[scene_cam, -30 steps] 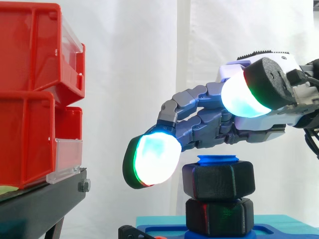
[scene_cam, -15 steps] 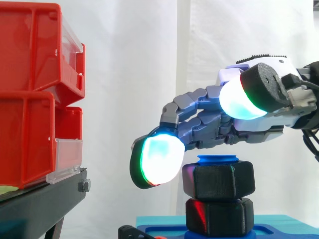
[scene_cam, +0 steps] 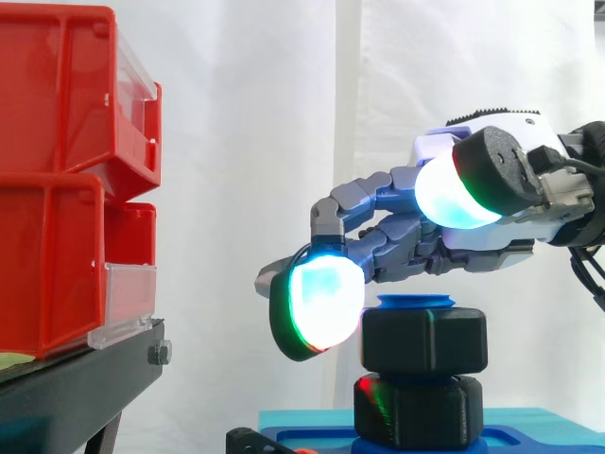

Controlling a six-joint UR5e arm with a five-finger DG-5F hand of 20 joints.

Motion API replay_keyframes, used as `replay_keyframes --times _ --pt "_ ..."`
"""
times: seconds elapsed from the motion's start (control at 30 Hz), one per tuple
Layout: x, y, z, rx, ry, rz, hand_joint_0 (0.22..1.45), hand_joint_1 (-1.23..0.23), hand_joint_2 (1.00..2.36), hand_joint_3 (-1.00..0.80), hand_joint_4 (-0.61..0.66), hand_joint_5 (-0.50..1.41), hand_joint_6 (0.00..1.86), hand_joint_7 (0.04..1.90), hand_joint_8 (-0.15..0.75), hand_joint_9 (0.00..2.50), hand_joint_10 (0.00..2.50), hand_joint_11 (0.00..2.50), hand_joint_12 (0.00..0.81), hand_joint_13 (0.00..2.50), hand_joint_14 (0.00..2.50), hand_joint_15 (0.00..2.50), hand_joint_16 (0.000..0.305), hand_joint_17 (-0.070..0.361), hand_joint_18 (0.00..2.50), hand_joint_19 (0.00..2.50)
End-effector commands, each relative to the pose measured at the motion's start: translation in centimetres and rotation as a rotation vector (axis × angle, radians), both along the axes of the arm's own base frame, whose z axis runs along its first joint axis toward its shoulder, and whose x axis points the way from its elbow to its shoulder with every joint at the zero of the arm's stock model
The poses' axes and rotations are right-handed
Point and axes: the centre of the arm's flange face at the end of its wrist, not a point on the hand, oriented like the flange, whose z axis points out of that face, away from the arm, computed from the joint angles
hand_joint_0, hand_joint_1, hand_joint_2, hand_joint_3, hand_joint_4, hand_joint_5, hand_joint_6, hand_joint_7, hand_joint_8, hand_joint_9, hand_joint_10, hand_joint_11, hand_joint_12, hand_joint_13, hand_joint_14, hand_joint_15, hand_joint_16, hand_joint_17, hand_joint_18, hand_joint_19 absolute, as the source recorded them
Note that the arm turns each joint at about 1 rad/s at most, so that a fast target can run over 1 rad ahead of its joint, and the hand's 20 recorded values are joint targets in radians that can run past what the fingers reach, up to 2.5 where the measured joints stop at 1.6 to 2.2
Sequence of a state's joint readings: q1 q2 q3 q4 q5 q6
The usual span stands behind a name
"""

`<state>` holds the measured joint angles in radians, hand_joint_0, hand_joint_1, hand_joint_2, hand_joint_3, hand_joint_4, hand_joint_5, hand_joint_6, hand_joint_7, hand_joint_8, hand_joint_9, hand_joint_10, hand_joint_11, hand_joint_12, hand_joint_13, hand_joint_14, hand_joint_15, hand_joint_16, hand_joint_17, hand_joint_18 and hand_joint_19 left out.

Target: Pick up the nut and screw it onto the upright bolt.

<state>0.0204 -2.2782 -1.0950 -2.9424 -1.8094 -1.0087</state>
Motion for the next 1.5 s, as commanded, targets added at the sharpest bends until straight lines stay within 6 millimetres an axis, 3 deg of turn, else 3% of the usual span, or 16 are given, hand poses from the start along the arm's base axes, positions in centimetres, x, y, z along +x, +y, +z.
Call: replay_keyframes --times 0.0,0.2,0.47,0.93,1.27,1.47 --pt "0.0 -0.2 0.1 0.001 -0.001 0.005 0.48 -0.35 1.00 -0.50 0.26 0.00 0.51 1.13 0.220 0.54 0.00 0.00 0.226 0.17 0.00 0.00 0.023 0.051 0.00 0.00" --pt "-0.2 -0.9 0.1 0.002 -0.003 0.011 0.48 -0.36 1.00 -0.50 0.16 0.04 0.50 1.17 0.223 0.70 0.00 0.00 0.217 0.26 0.00 0.00 0.020 0.045 0.00 0.00" --pt "-0.3 -2.0 0.1 0.002 -0.009 0.009 0.49 -0.36 1.00 -0.50 0.15 0.06 0.50 1.24 0.255 1.04 0.00 0.00 0.200 0.41 0.00 0.00 0.016 0.035 0.01 0.00" --pt "-0.7 -3.4 0.1 0.004 -0.009 0.020 0.51 -0.40 1.00 -0.50 0.15 0.11 0.50 1.40 0.202 1.56 0.00 0.00 0.123 0.90 0.00 0.00 0.002 0.005 0.52 0.00" --pt "-1.1 -5.0 0.3 0.029 -0.015 0.040 0.50 -0.39 1.00 -0.50 0.13 0.11 0.50 1.46 0.249 1.70 0.00 0.00 0.129 1.06 0.00 0.00 0.001 0.003 0.68 0.00" --pt "-1.2 -5.8 1.0 0.077 -0.014 0.060 0.49 -0.38 1.00 -0.50 0.12 0.09 0.50 1.41 0.272 1.68 0.00 0.00 0.160 1.00 0.00 0.00 0.005 0.011 0.60 0.00"
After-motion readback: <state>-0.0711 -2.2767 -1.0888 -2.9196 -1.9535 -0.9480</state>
